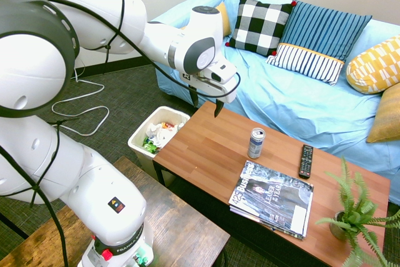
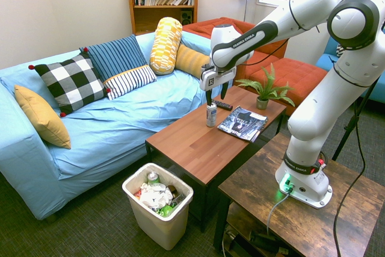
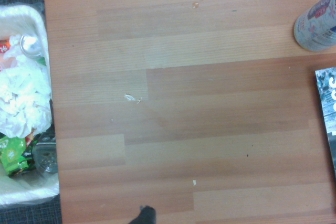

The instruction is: Throw the can in the trash bin

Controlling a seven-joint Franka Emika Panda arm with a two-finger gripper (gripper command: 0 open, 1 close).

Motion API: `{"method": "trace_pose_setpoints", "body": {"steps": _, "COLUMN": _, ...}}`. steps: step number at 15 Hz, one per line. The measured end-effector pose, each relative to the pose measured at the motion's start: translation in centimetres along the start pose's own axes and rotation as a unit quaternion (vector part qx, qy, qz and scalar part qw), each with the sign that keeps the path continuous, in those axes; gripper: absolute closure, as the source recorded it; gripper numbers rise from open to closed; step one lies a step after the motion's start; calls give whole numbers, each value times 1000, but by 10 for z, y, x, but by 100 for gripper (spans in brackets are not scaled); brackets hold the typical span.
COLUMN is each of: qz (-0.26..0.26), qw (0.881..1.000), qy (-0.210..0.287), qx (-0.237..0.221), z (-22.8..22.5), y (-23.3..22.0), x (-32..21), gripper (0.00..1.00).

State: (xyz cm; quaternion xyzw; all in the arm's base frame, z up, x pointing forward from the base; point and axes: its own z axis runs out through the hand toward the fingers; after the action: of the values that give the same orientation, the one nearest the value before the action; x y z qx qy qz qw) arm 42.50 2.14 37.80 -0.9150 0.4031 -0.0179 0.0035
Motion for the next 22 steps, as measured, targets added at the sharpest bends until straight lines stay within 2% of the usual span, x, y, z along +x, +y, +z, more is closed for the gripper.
{"method": "trace_pose_setpoints", "body": {"steps": 3, "qz": 9, "qw": 1000, "qy": 5, "qx": 7, "z": -2, "y": 3, "x": 8, "gripper": 0}}
{"method": "trace_pose_setpoints", "body": {"steps": 10, "qz": 65, "qw": 996, "qy": 48, "qx": 42, "z": 5, "y": 21, "x": 78, "gripper": 0}}
{"method": "trace_pose_setpoints", "body": {"steps": 17, "qz": 125, "qw": 991, "qy": 41, "qx": 26, "z": 68, "y": 11, "x": 169, "gripper": 0}}
{"method": "trace_pose_setpoints", "body": {"steps": 22, "qz": 153, "qw": 988, "qy": 25, "qx": 19, "z": 111, "y": -5, "x": 212, "gripper": 0}}
